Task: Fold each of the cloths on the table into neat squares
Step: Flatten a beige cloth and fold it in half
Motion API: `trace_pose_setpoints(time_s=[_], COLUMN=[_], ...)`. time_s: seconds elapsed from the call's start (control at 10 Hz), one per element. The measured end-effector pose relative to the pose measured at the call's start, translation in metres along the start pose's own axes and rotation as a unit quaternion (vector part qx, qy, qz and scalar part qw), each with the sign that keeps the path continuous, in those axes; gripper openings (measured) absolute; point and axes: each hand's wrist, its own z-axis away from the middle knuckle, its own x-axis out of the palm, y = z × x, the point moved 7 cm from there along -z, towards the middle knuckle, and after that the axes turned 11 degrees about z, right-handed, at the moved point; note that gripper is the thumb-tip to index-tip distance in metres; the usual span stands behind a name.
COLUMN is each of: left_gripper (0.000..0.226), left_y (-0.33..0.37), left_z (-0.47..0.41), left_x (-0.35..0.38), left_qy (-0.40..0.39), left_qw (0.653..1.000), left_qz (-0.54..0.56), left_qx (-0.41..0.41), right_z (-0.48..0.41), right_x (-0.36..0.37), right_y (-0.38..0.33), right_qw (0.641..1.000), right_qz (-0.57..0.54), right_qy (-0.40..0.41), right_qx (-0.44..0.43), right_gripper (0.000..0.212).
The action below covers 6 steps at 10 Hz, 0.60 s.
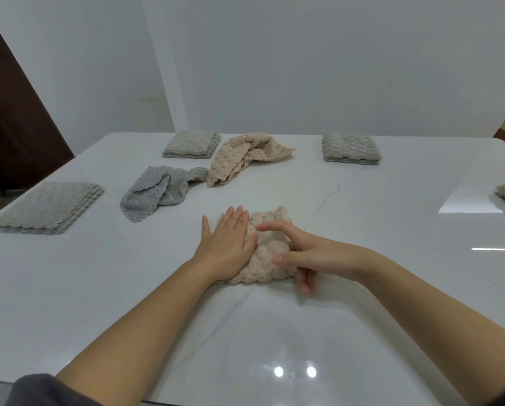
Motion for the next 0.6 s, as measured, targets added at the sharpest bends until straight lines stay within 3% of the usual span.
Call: trace_pose_setpoints(time_s=[0.4, 0.5, 0.6], left_gripper=[0.062, 0.062, 0.062], left_y=[0.0, 0.0, 0.001], left_z=[0.0, 0.0, 0.001], left_x=[0.001, 0.001, 0.0], left_qy=[0.009, 0.013, 0.018], left_qw=[1.0, 1.0, 1.0], left_qz=[0.0, -0.004, -0.006], left_qx=[0.002, 0.002, 0.005], right_z=[0.005, 0.005, 0.006], right_x=[-0.008, -0.02, -0.039], right_y=[0.009, 0.01, -0.003], right_qw=[1.0, 0.991, 0.921], right_qz=[0.012, 0.05, 0.215], right_qy=[0.017, 0.117, 0.322], right_qx=[0.02, 0.034, 0.052], right_gripper=[0.037, 0.024, 0.03])
